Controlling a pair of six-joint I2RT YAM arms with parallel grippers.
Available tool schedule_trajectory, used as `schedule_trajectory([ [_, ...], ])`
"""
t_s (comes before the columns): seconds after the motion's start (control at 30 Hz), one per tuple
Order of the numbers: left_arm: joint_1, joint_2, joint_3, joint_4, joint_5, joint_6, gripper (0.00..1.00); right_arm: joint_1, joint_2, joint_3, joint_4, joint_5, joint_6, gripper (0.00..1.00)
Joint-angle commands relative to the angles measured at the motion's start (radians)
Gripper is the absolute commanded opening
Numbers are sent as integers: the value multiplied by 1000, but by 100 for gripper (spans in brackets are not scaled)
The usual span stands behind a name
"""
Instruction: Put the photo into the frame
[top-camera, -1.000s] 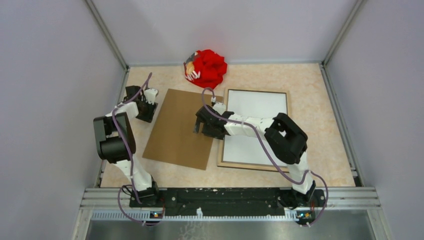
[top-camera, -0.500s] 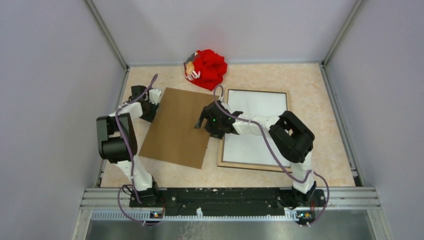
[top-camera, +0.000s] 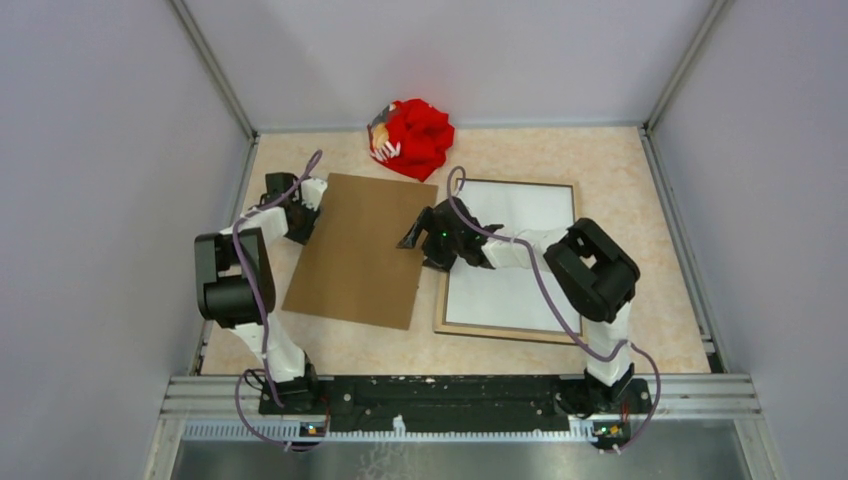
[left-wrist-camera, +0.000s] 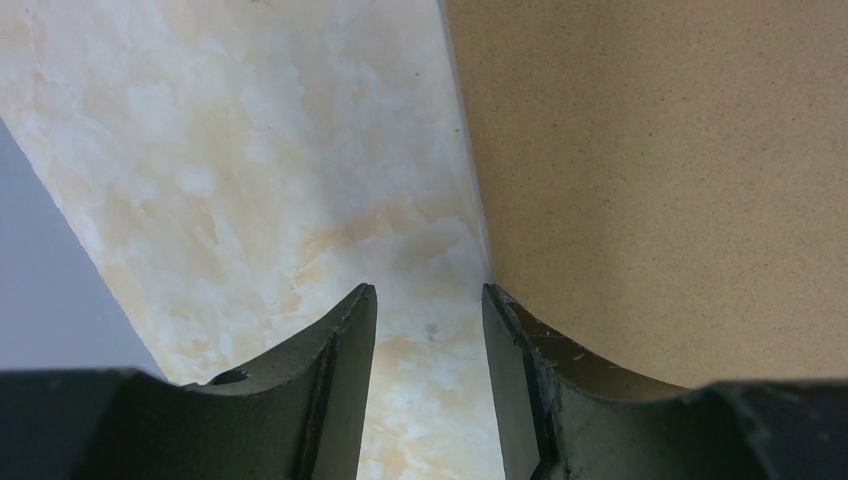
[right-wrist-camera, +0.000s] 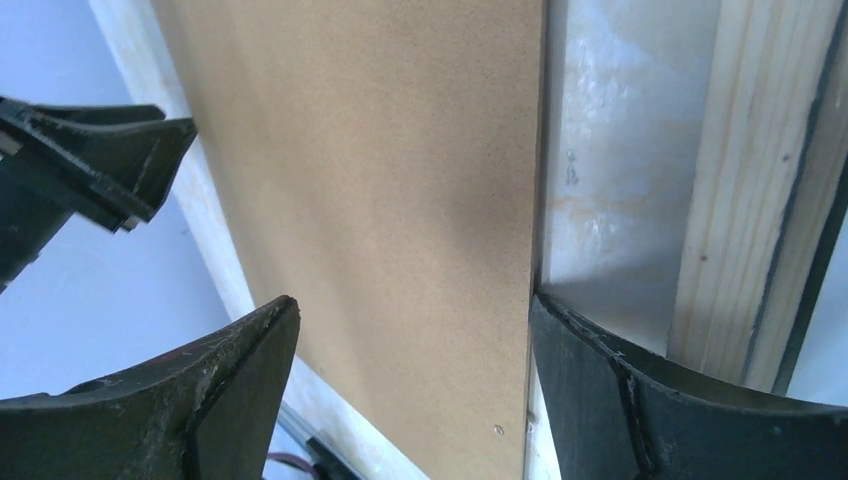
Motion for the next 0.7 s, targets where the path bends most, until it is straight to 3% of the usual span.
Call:
schedule_trajectory([
  [0.0, -77, 20, -69, -190, 271, -41, 53, 52, -110, -18, 562, -158, 107, 82],
  [0.37, -79, 17, -59, -208, 276, -42, 53, 87, -175, -68, 813, -202, 109, 78],
  [0.67, -81, 2, -58, -222, 279, -39, 53, 108, -167, -38, 760, -215, 81, 77],
])
